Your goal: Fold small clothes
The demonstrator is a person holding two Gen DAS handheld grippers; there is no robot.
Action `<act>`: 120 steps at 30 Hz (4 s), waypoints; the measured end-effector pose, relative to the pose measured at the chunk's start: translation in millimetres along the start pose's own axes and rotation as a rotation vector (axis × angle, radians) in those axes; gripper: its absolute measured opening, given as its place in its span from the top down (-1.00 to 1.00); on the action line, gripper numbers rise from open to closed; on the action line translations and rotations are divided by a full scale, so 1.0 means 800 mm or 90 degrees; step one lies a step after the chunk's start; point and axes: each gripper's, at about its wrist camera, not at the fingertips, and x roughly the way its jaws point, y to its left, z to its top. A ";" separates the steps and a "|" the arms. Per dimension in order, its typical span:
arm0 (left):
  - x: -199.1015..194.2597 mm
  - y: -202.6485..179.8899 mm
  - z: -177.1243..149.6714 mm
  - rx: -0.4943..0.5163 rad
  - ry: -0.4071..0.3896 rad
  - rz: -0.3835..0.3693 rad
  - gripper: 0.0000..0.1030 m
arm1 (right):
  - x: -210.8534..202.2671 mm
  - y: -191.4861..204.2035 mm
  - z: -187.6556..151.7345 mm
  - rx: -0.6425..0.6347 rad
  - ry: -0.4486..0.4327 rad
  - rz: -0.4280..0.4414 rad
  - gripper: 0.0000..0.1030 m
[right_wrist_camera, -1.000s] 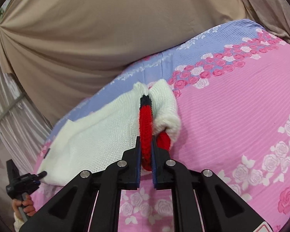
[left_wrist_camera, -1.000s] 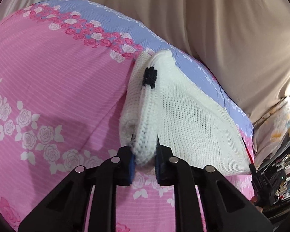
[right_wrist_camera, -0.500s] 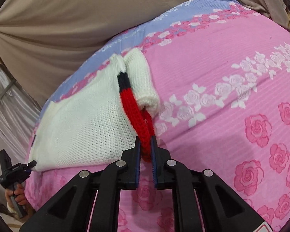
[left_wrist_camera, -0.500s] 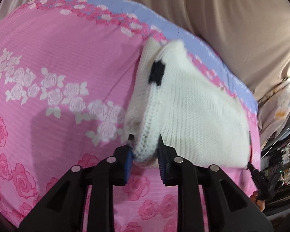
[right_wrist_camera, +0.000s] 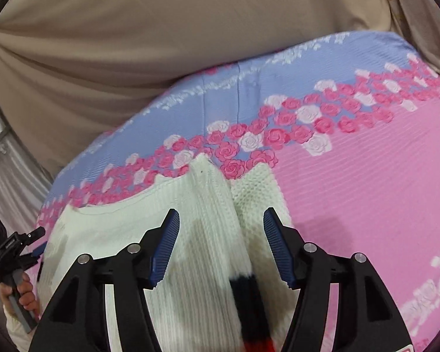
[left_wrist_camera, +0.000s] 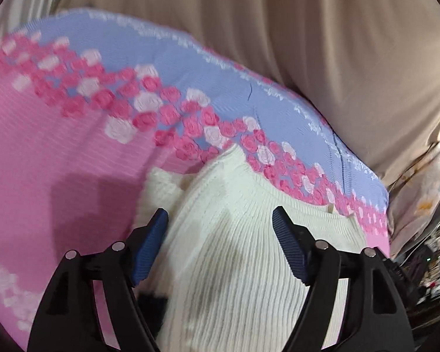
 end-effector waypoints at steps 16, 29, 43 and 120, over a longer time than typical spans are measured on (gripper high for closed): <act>0.002 0.031 -0.017 -0.023 -0.016 0.053 0.88 | -0.013 -0.041 -0.015 0.051 -0.041 -0.039 0.86; -0.074 -0.058 -0.058 0.094 -0.124 0.046 0.39 | -0.084 0.080 -0.061 -0.124 -0.088 0.029 0.48; -0.073 -0.029 -0.159 0.168 0.057 0.078 0.49 | -0.077 0.042 -0.169 -0.177 0.068 -0.010 0.83; -0.031 -0.051 -0.142 0.186 -0.017 0.198 -0.08 | 0.026 0.208 -0.108 -0.289 0.071 -0.003 0.52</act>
